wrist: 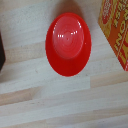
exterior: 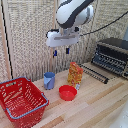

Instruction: Kindly position your hand close to the oven tray's handle. Softly yet firmly grasp the handle using your hand. Slowly and with caution, draw the tray out until it is fully stretched out.

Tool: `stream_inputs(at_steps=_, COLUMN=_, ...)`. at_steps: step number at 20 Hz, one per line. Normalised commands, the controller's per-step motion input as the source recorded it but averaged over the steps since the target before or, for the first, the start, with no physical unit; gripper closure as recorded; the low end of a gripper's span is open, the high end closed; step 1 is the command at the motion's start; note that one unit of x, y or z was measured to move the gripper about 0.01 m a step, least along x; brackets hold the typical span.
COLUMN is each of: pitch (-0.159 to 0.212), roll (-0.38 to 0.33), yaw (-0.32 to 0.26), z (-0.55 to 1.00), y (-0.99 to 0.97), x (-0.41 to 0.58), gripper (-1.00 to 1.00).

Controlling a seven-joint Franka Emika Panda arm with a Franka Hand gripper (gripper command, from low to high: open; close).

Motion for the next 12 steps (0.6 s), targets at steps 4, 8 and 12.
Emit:
stream_inputs(at_steps=4, pitch=-0.024, roll=-0.288, yaw=0.163, z=-0.03, y=0.02, x=-0.056, gripper=-1.0)
stream_inputs(at_steps=8, pitch=-0.048, roll=-0.332, yaw=0.192, z=0.0, y=-0.14, x=-0.125, gripper=-1.0)
stream_inputs(at_steps=12, pitch=-0.051, roll=-0.331, yaw=0.196, z=0.0, y=-0.15, x=-0.15, gripper=-1.0)
